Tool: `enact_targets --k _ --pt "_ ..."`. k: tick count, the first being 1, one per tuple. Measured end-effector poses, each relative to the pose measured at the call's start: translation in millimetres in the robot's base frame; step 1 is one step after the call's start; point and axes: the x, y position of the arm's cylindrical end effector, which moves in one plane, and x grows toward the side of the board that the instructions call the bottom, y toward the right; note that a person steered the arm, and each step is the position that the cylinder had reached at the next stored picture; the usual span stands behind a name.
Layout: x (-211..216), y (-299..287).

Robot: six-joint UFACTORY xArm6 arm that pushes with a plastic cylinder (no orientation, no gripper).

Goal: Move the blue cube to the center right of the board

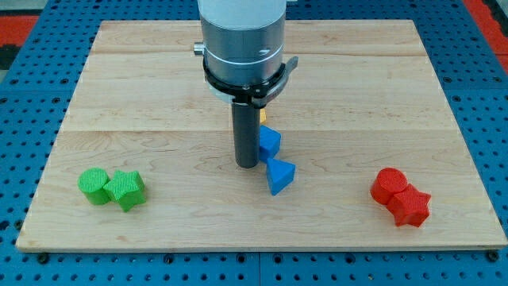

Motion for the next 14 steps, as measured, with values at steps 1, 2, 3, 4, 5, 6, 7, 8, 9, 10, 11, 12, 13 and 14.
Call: enact_targets --k 1,2,3,4,5,6,7,8,9,10,11,12,13,14 --pt "-14 -10" --pt "-15 -10" --pt "-15 -8" --pt "-18 18" --pt "-30 42" --pt "-36 59" --pt "-37 69" --pt "-35 69" --pt "-27 69" --pt "-27 69" --pt "-27 79" --pt "-30 109" --pt "-37 127" --pt "-39 133"
